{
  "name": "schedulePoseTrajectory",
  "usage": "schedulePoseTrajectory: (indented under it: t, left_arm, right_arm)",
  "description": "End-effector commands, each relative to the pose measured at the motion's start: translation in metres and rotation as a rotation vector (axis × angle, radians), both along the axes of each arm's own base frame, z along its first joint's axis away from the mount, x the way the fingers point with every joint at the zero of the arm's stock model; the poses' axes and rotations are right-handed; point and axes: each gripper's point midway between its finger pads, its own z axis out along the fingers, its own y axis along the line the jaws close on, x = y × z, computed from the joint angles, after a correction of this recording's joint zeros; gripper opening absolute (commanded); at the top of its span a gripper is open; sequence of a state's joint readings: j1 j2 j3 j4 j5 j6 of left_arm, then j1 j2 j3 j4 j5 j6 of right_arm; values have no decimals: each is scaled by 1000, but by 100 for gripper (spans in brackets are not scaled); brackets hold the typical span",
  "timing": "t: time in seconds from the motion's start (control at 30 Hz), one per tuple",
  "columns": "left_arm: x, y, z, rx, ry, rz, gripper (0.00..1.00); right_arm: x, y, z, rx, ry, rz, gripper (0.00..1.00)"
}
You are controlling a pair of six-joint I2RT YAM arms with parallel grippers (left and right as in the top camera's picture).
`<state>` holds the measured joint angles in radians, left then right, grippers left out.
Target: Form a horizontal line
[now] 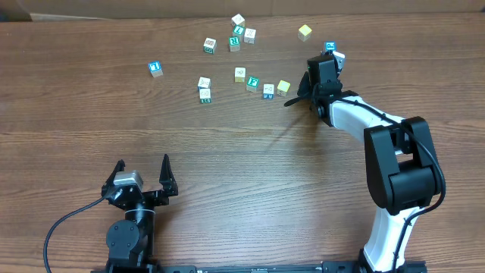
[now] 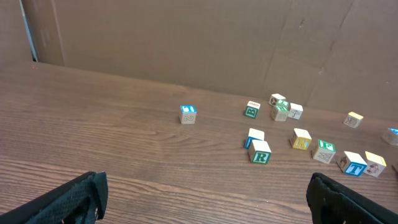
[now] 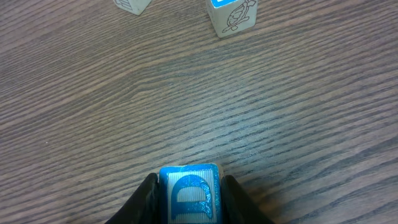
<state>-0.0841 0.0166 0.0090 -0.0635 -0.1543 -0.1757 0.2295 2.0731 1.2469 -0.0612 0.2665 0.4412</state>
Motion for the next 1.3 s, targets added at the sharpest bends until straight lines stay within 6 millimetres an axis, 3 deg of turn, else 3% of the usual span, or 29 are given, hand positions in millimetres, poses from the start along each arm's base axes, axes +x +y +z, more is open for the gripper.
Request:
schedulePoseTrajectory:
  t: [0.0,0.33,0.53,0.83,0.9,1.03,1.17,1.27]
  left_arm:
    - [0,2,1,22,-6,6,99]
    - [0,2,1,22,-6,6,100]
    - [0,2,1,22,-6,6,100]
    - [0,2,1,22,-6,6,100]
    - [0,2,1,22,-6,6,100]
    - [0,2,1,22,-6,6,99]
    - [0,2,1,22,-6,6,100]
    - [0,2,1,22,-6,6,100]
  right_arm:
    - [0,-1,9,1,-17,-3,25]
    - [-12,-2,35,-2,-3,2,22]
    - [-22,-2,61,0,-9,7,22]
    - [-48,15,99,5,-1,58,22]
    - [-49,18,100,10,-3,66,32]
    - [-49,26,96,45,10,98,73]
    - [-43,39,95,94,-6,142,77]
    - [-42,55,82,151,16,198,77]
